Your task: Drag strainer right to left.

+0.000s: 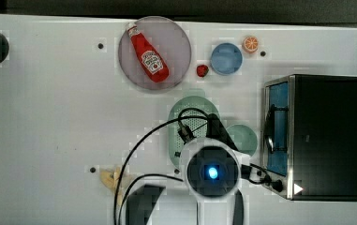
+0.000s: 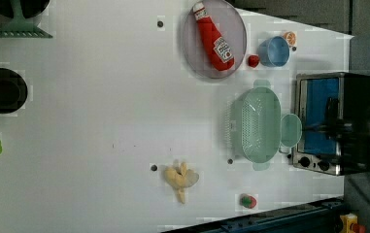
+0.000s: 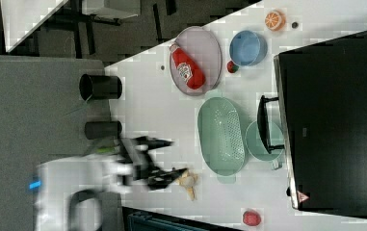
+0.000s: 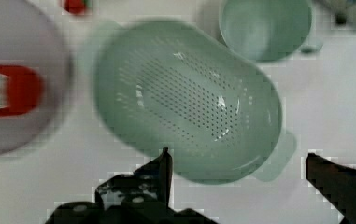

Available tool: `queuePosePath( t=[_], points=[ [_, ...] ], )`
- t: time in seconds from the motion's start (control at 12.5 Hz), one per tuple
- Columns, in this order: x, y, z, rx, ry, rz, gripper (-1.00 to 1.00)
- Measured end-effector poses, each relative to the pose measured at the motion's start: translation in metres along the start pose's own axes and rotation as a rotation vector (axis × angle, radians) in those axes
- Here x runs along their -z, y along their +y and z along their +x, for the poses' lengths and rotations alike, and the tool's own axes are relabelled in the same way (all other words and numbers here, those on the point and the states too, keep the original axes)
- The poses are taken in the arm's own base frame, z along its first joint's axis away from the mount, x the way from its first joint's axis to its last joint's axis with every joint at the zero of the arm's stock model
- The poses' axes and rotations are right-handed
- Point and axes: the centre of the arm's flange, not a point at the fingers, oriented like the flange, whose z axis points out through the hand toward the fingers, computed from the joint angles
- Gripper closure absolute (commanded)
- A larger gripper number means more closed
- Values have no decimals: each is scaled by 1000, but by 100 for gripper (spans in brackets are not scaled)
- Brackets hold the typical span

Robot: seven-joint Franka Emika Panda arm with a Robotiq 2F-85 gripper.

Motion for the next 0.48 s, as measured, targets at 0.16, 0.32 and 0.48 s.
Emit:
queuePosePath(
  t=[0.16, 0.32, 0.48],
  points=[
    [-82, -8, -3, -98, -43, -103, -100],
    [-129, -25, 2, -182, -48, -142, -100],
    [-149, -42, 4, -249, -13, -65, -100]
  ],
)
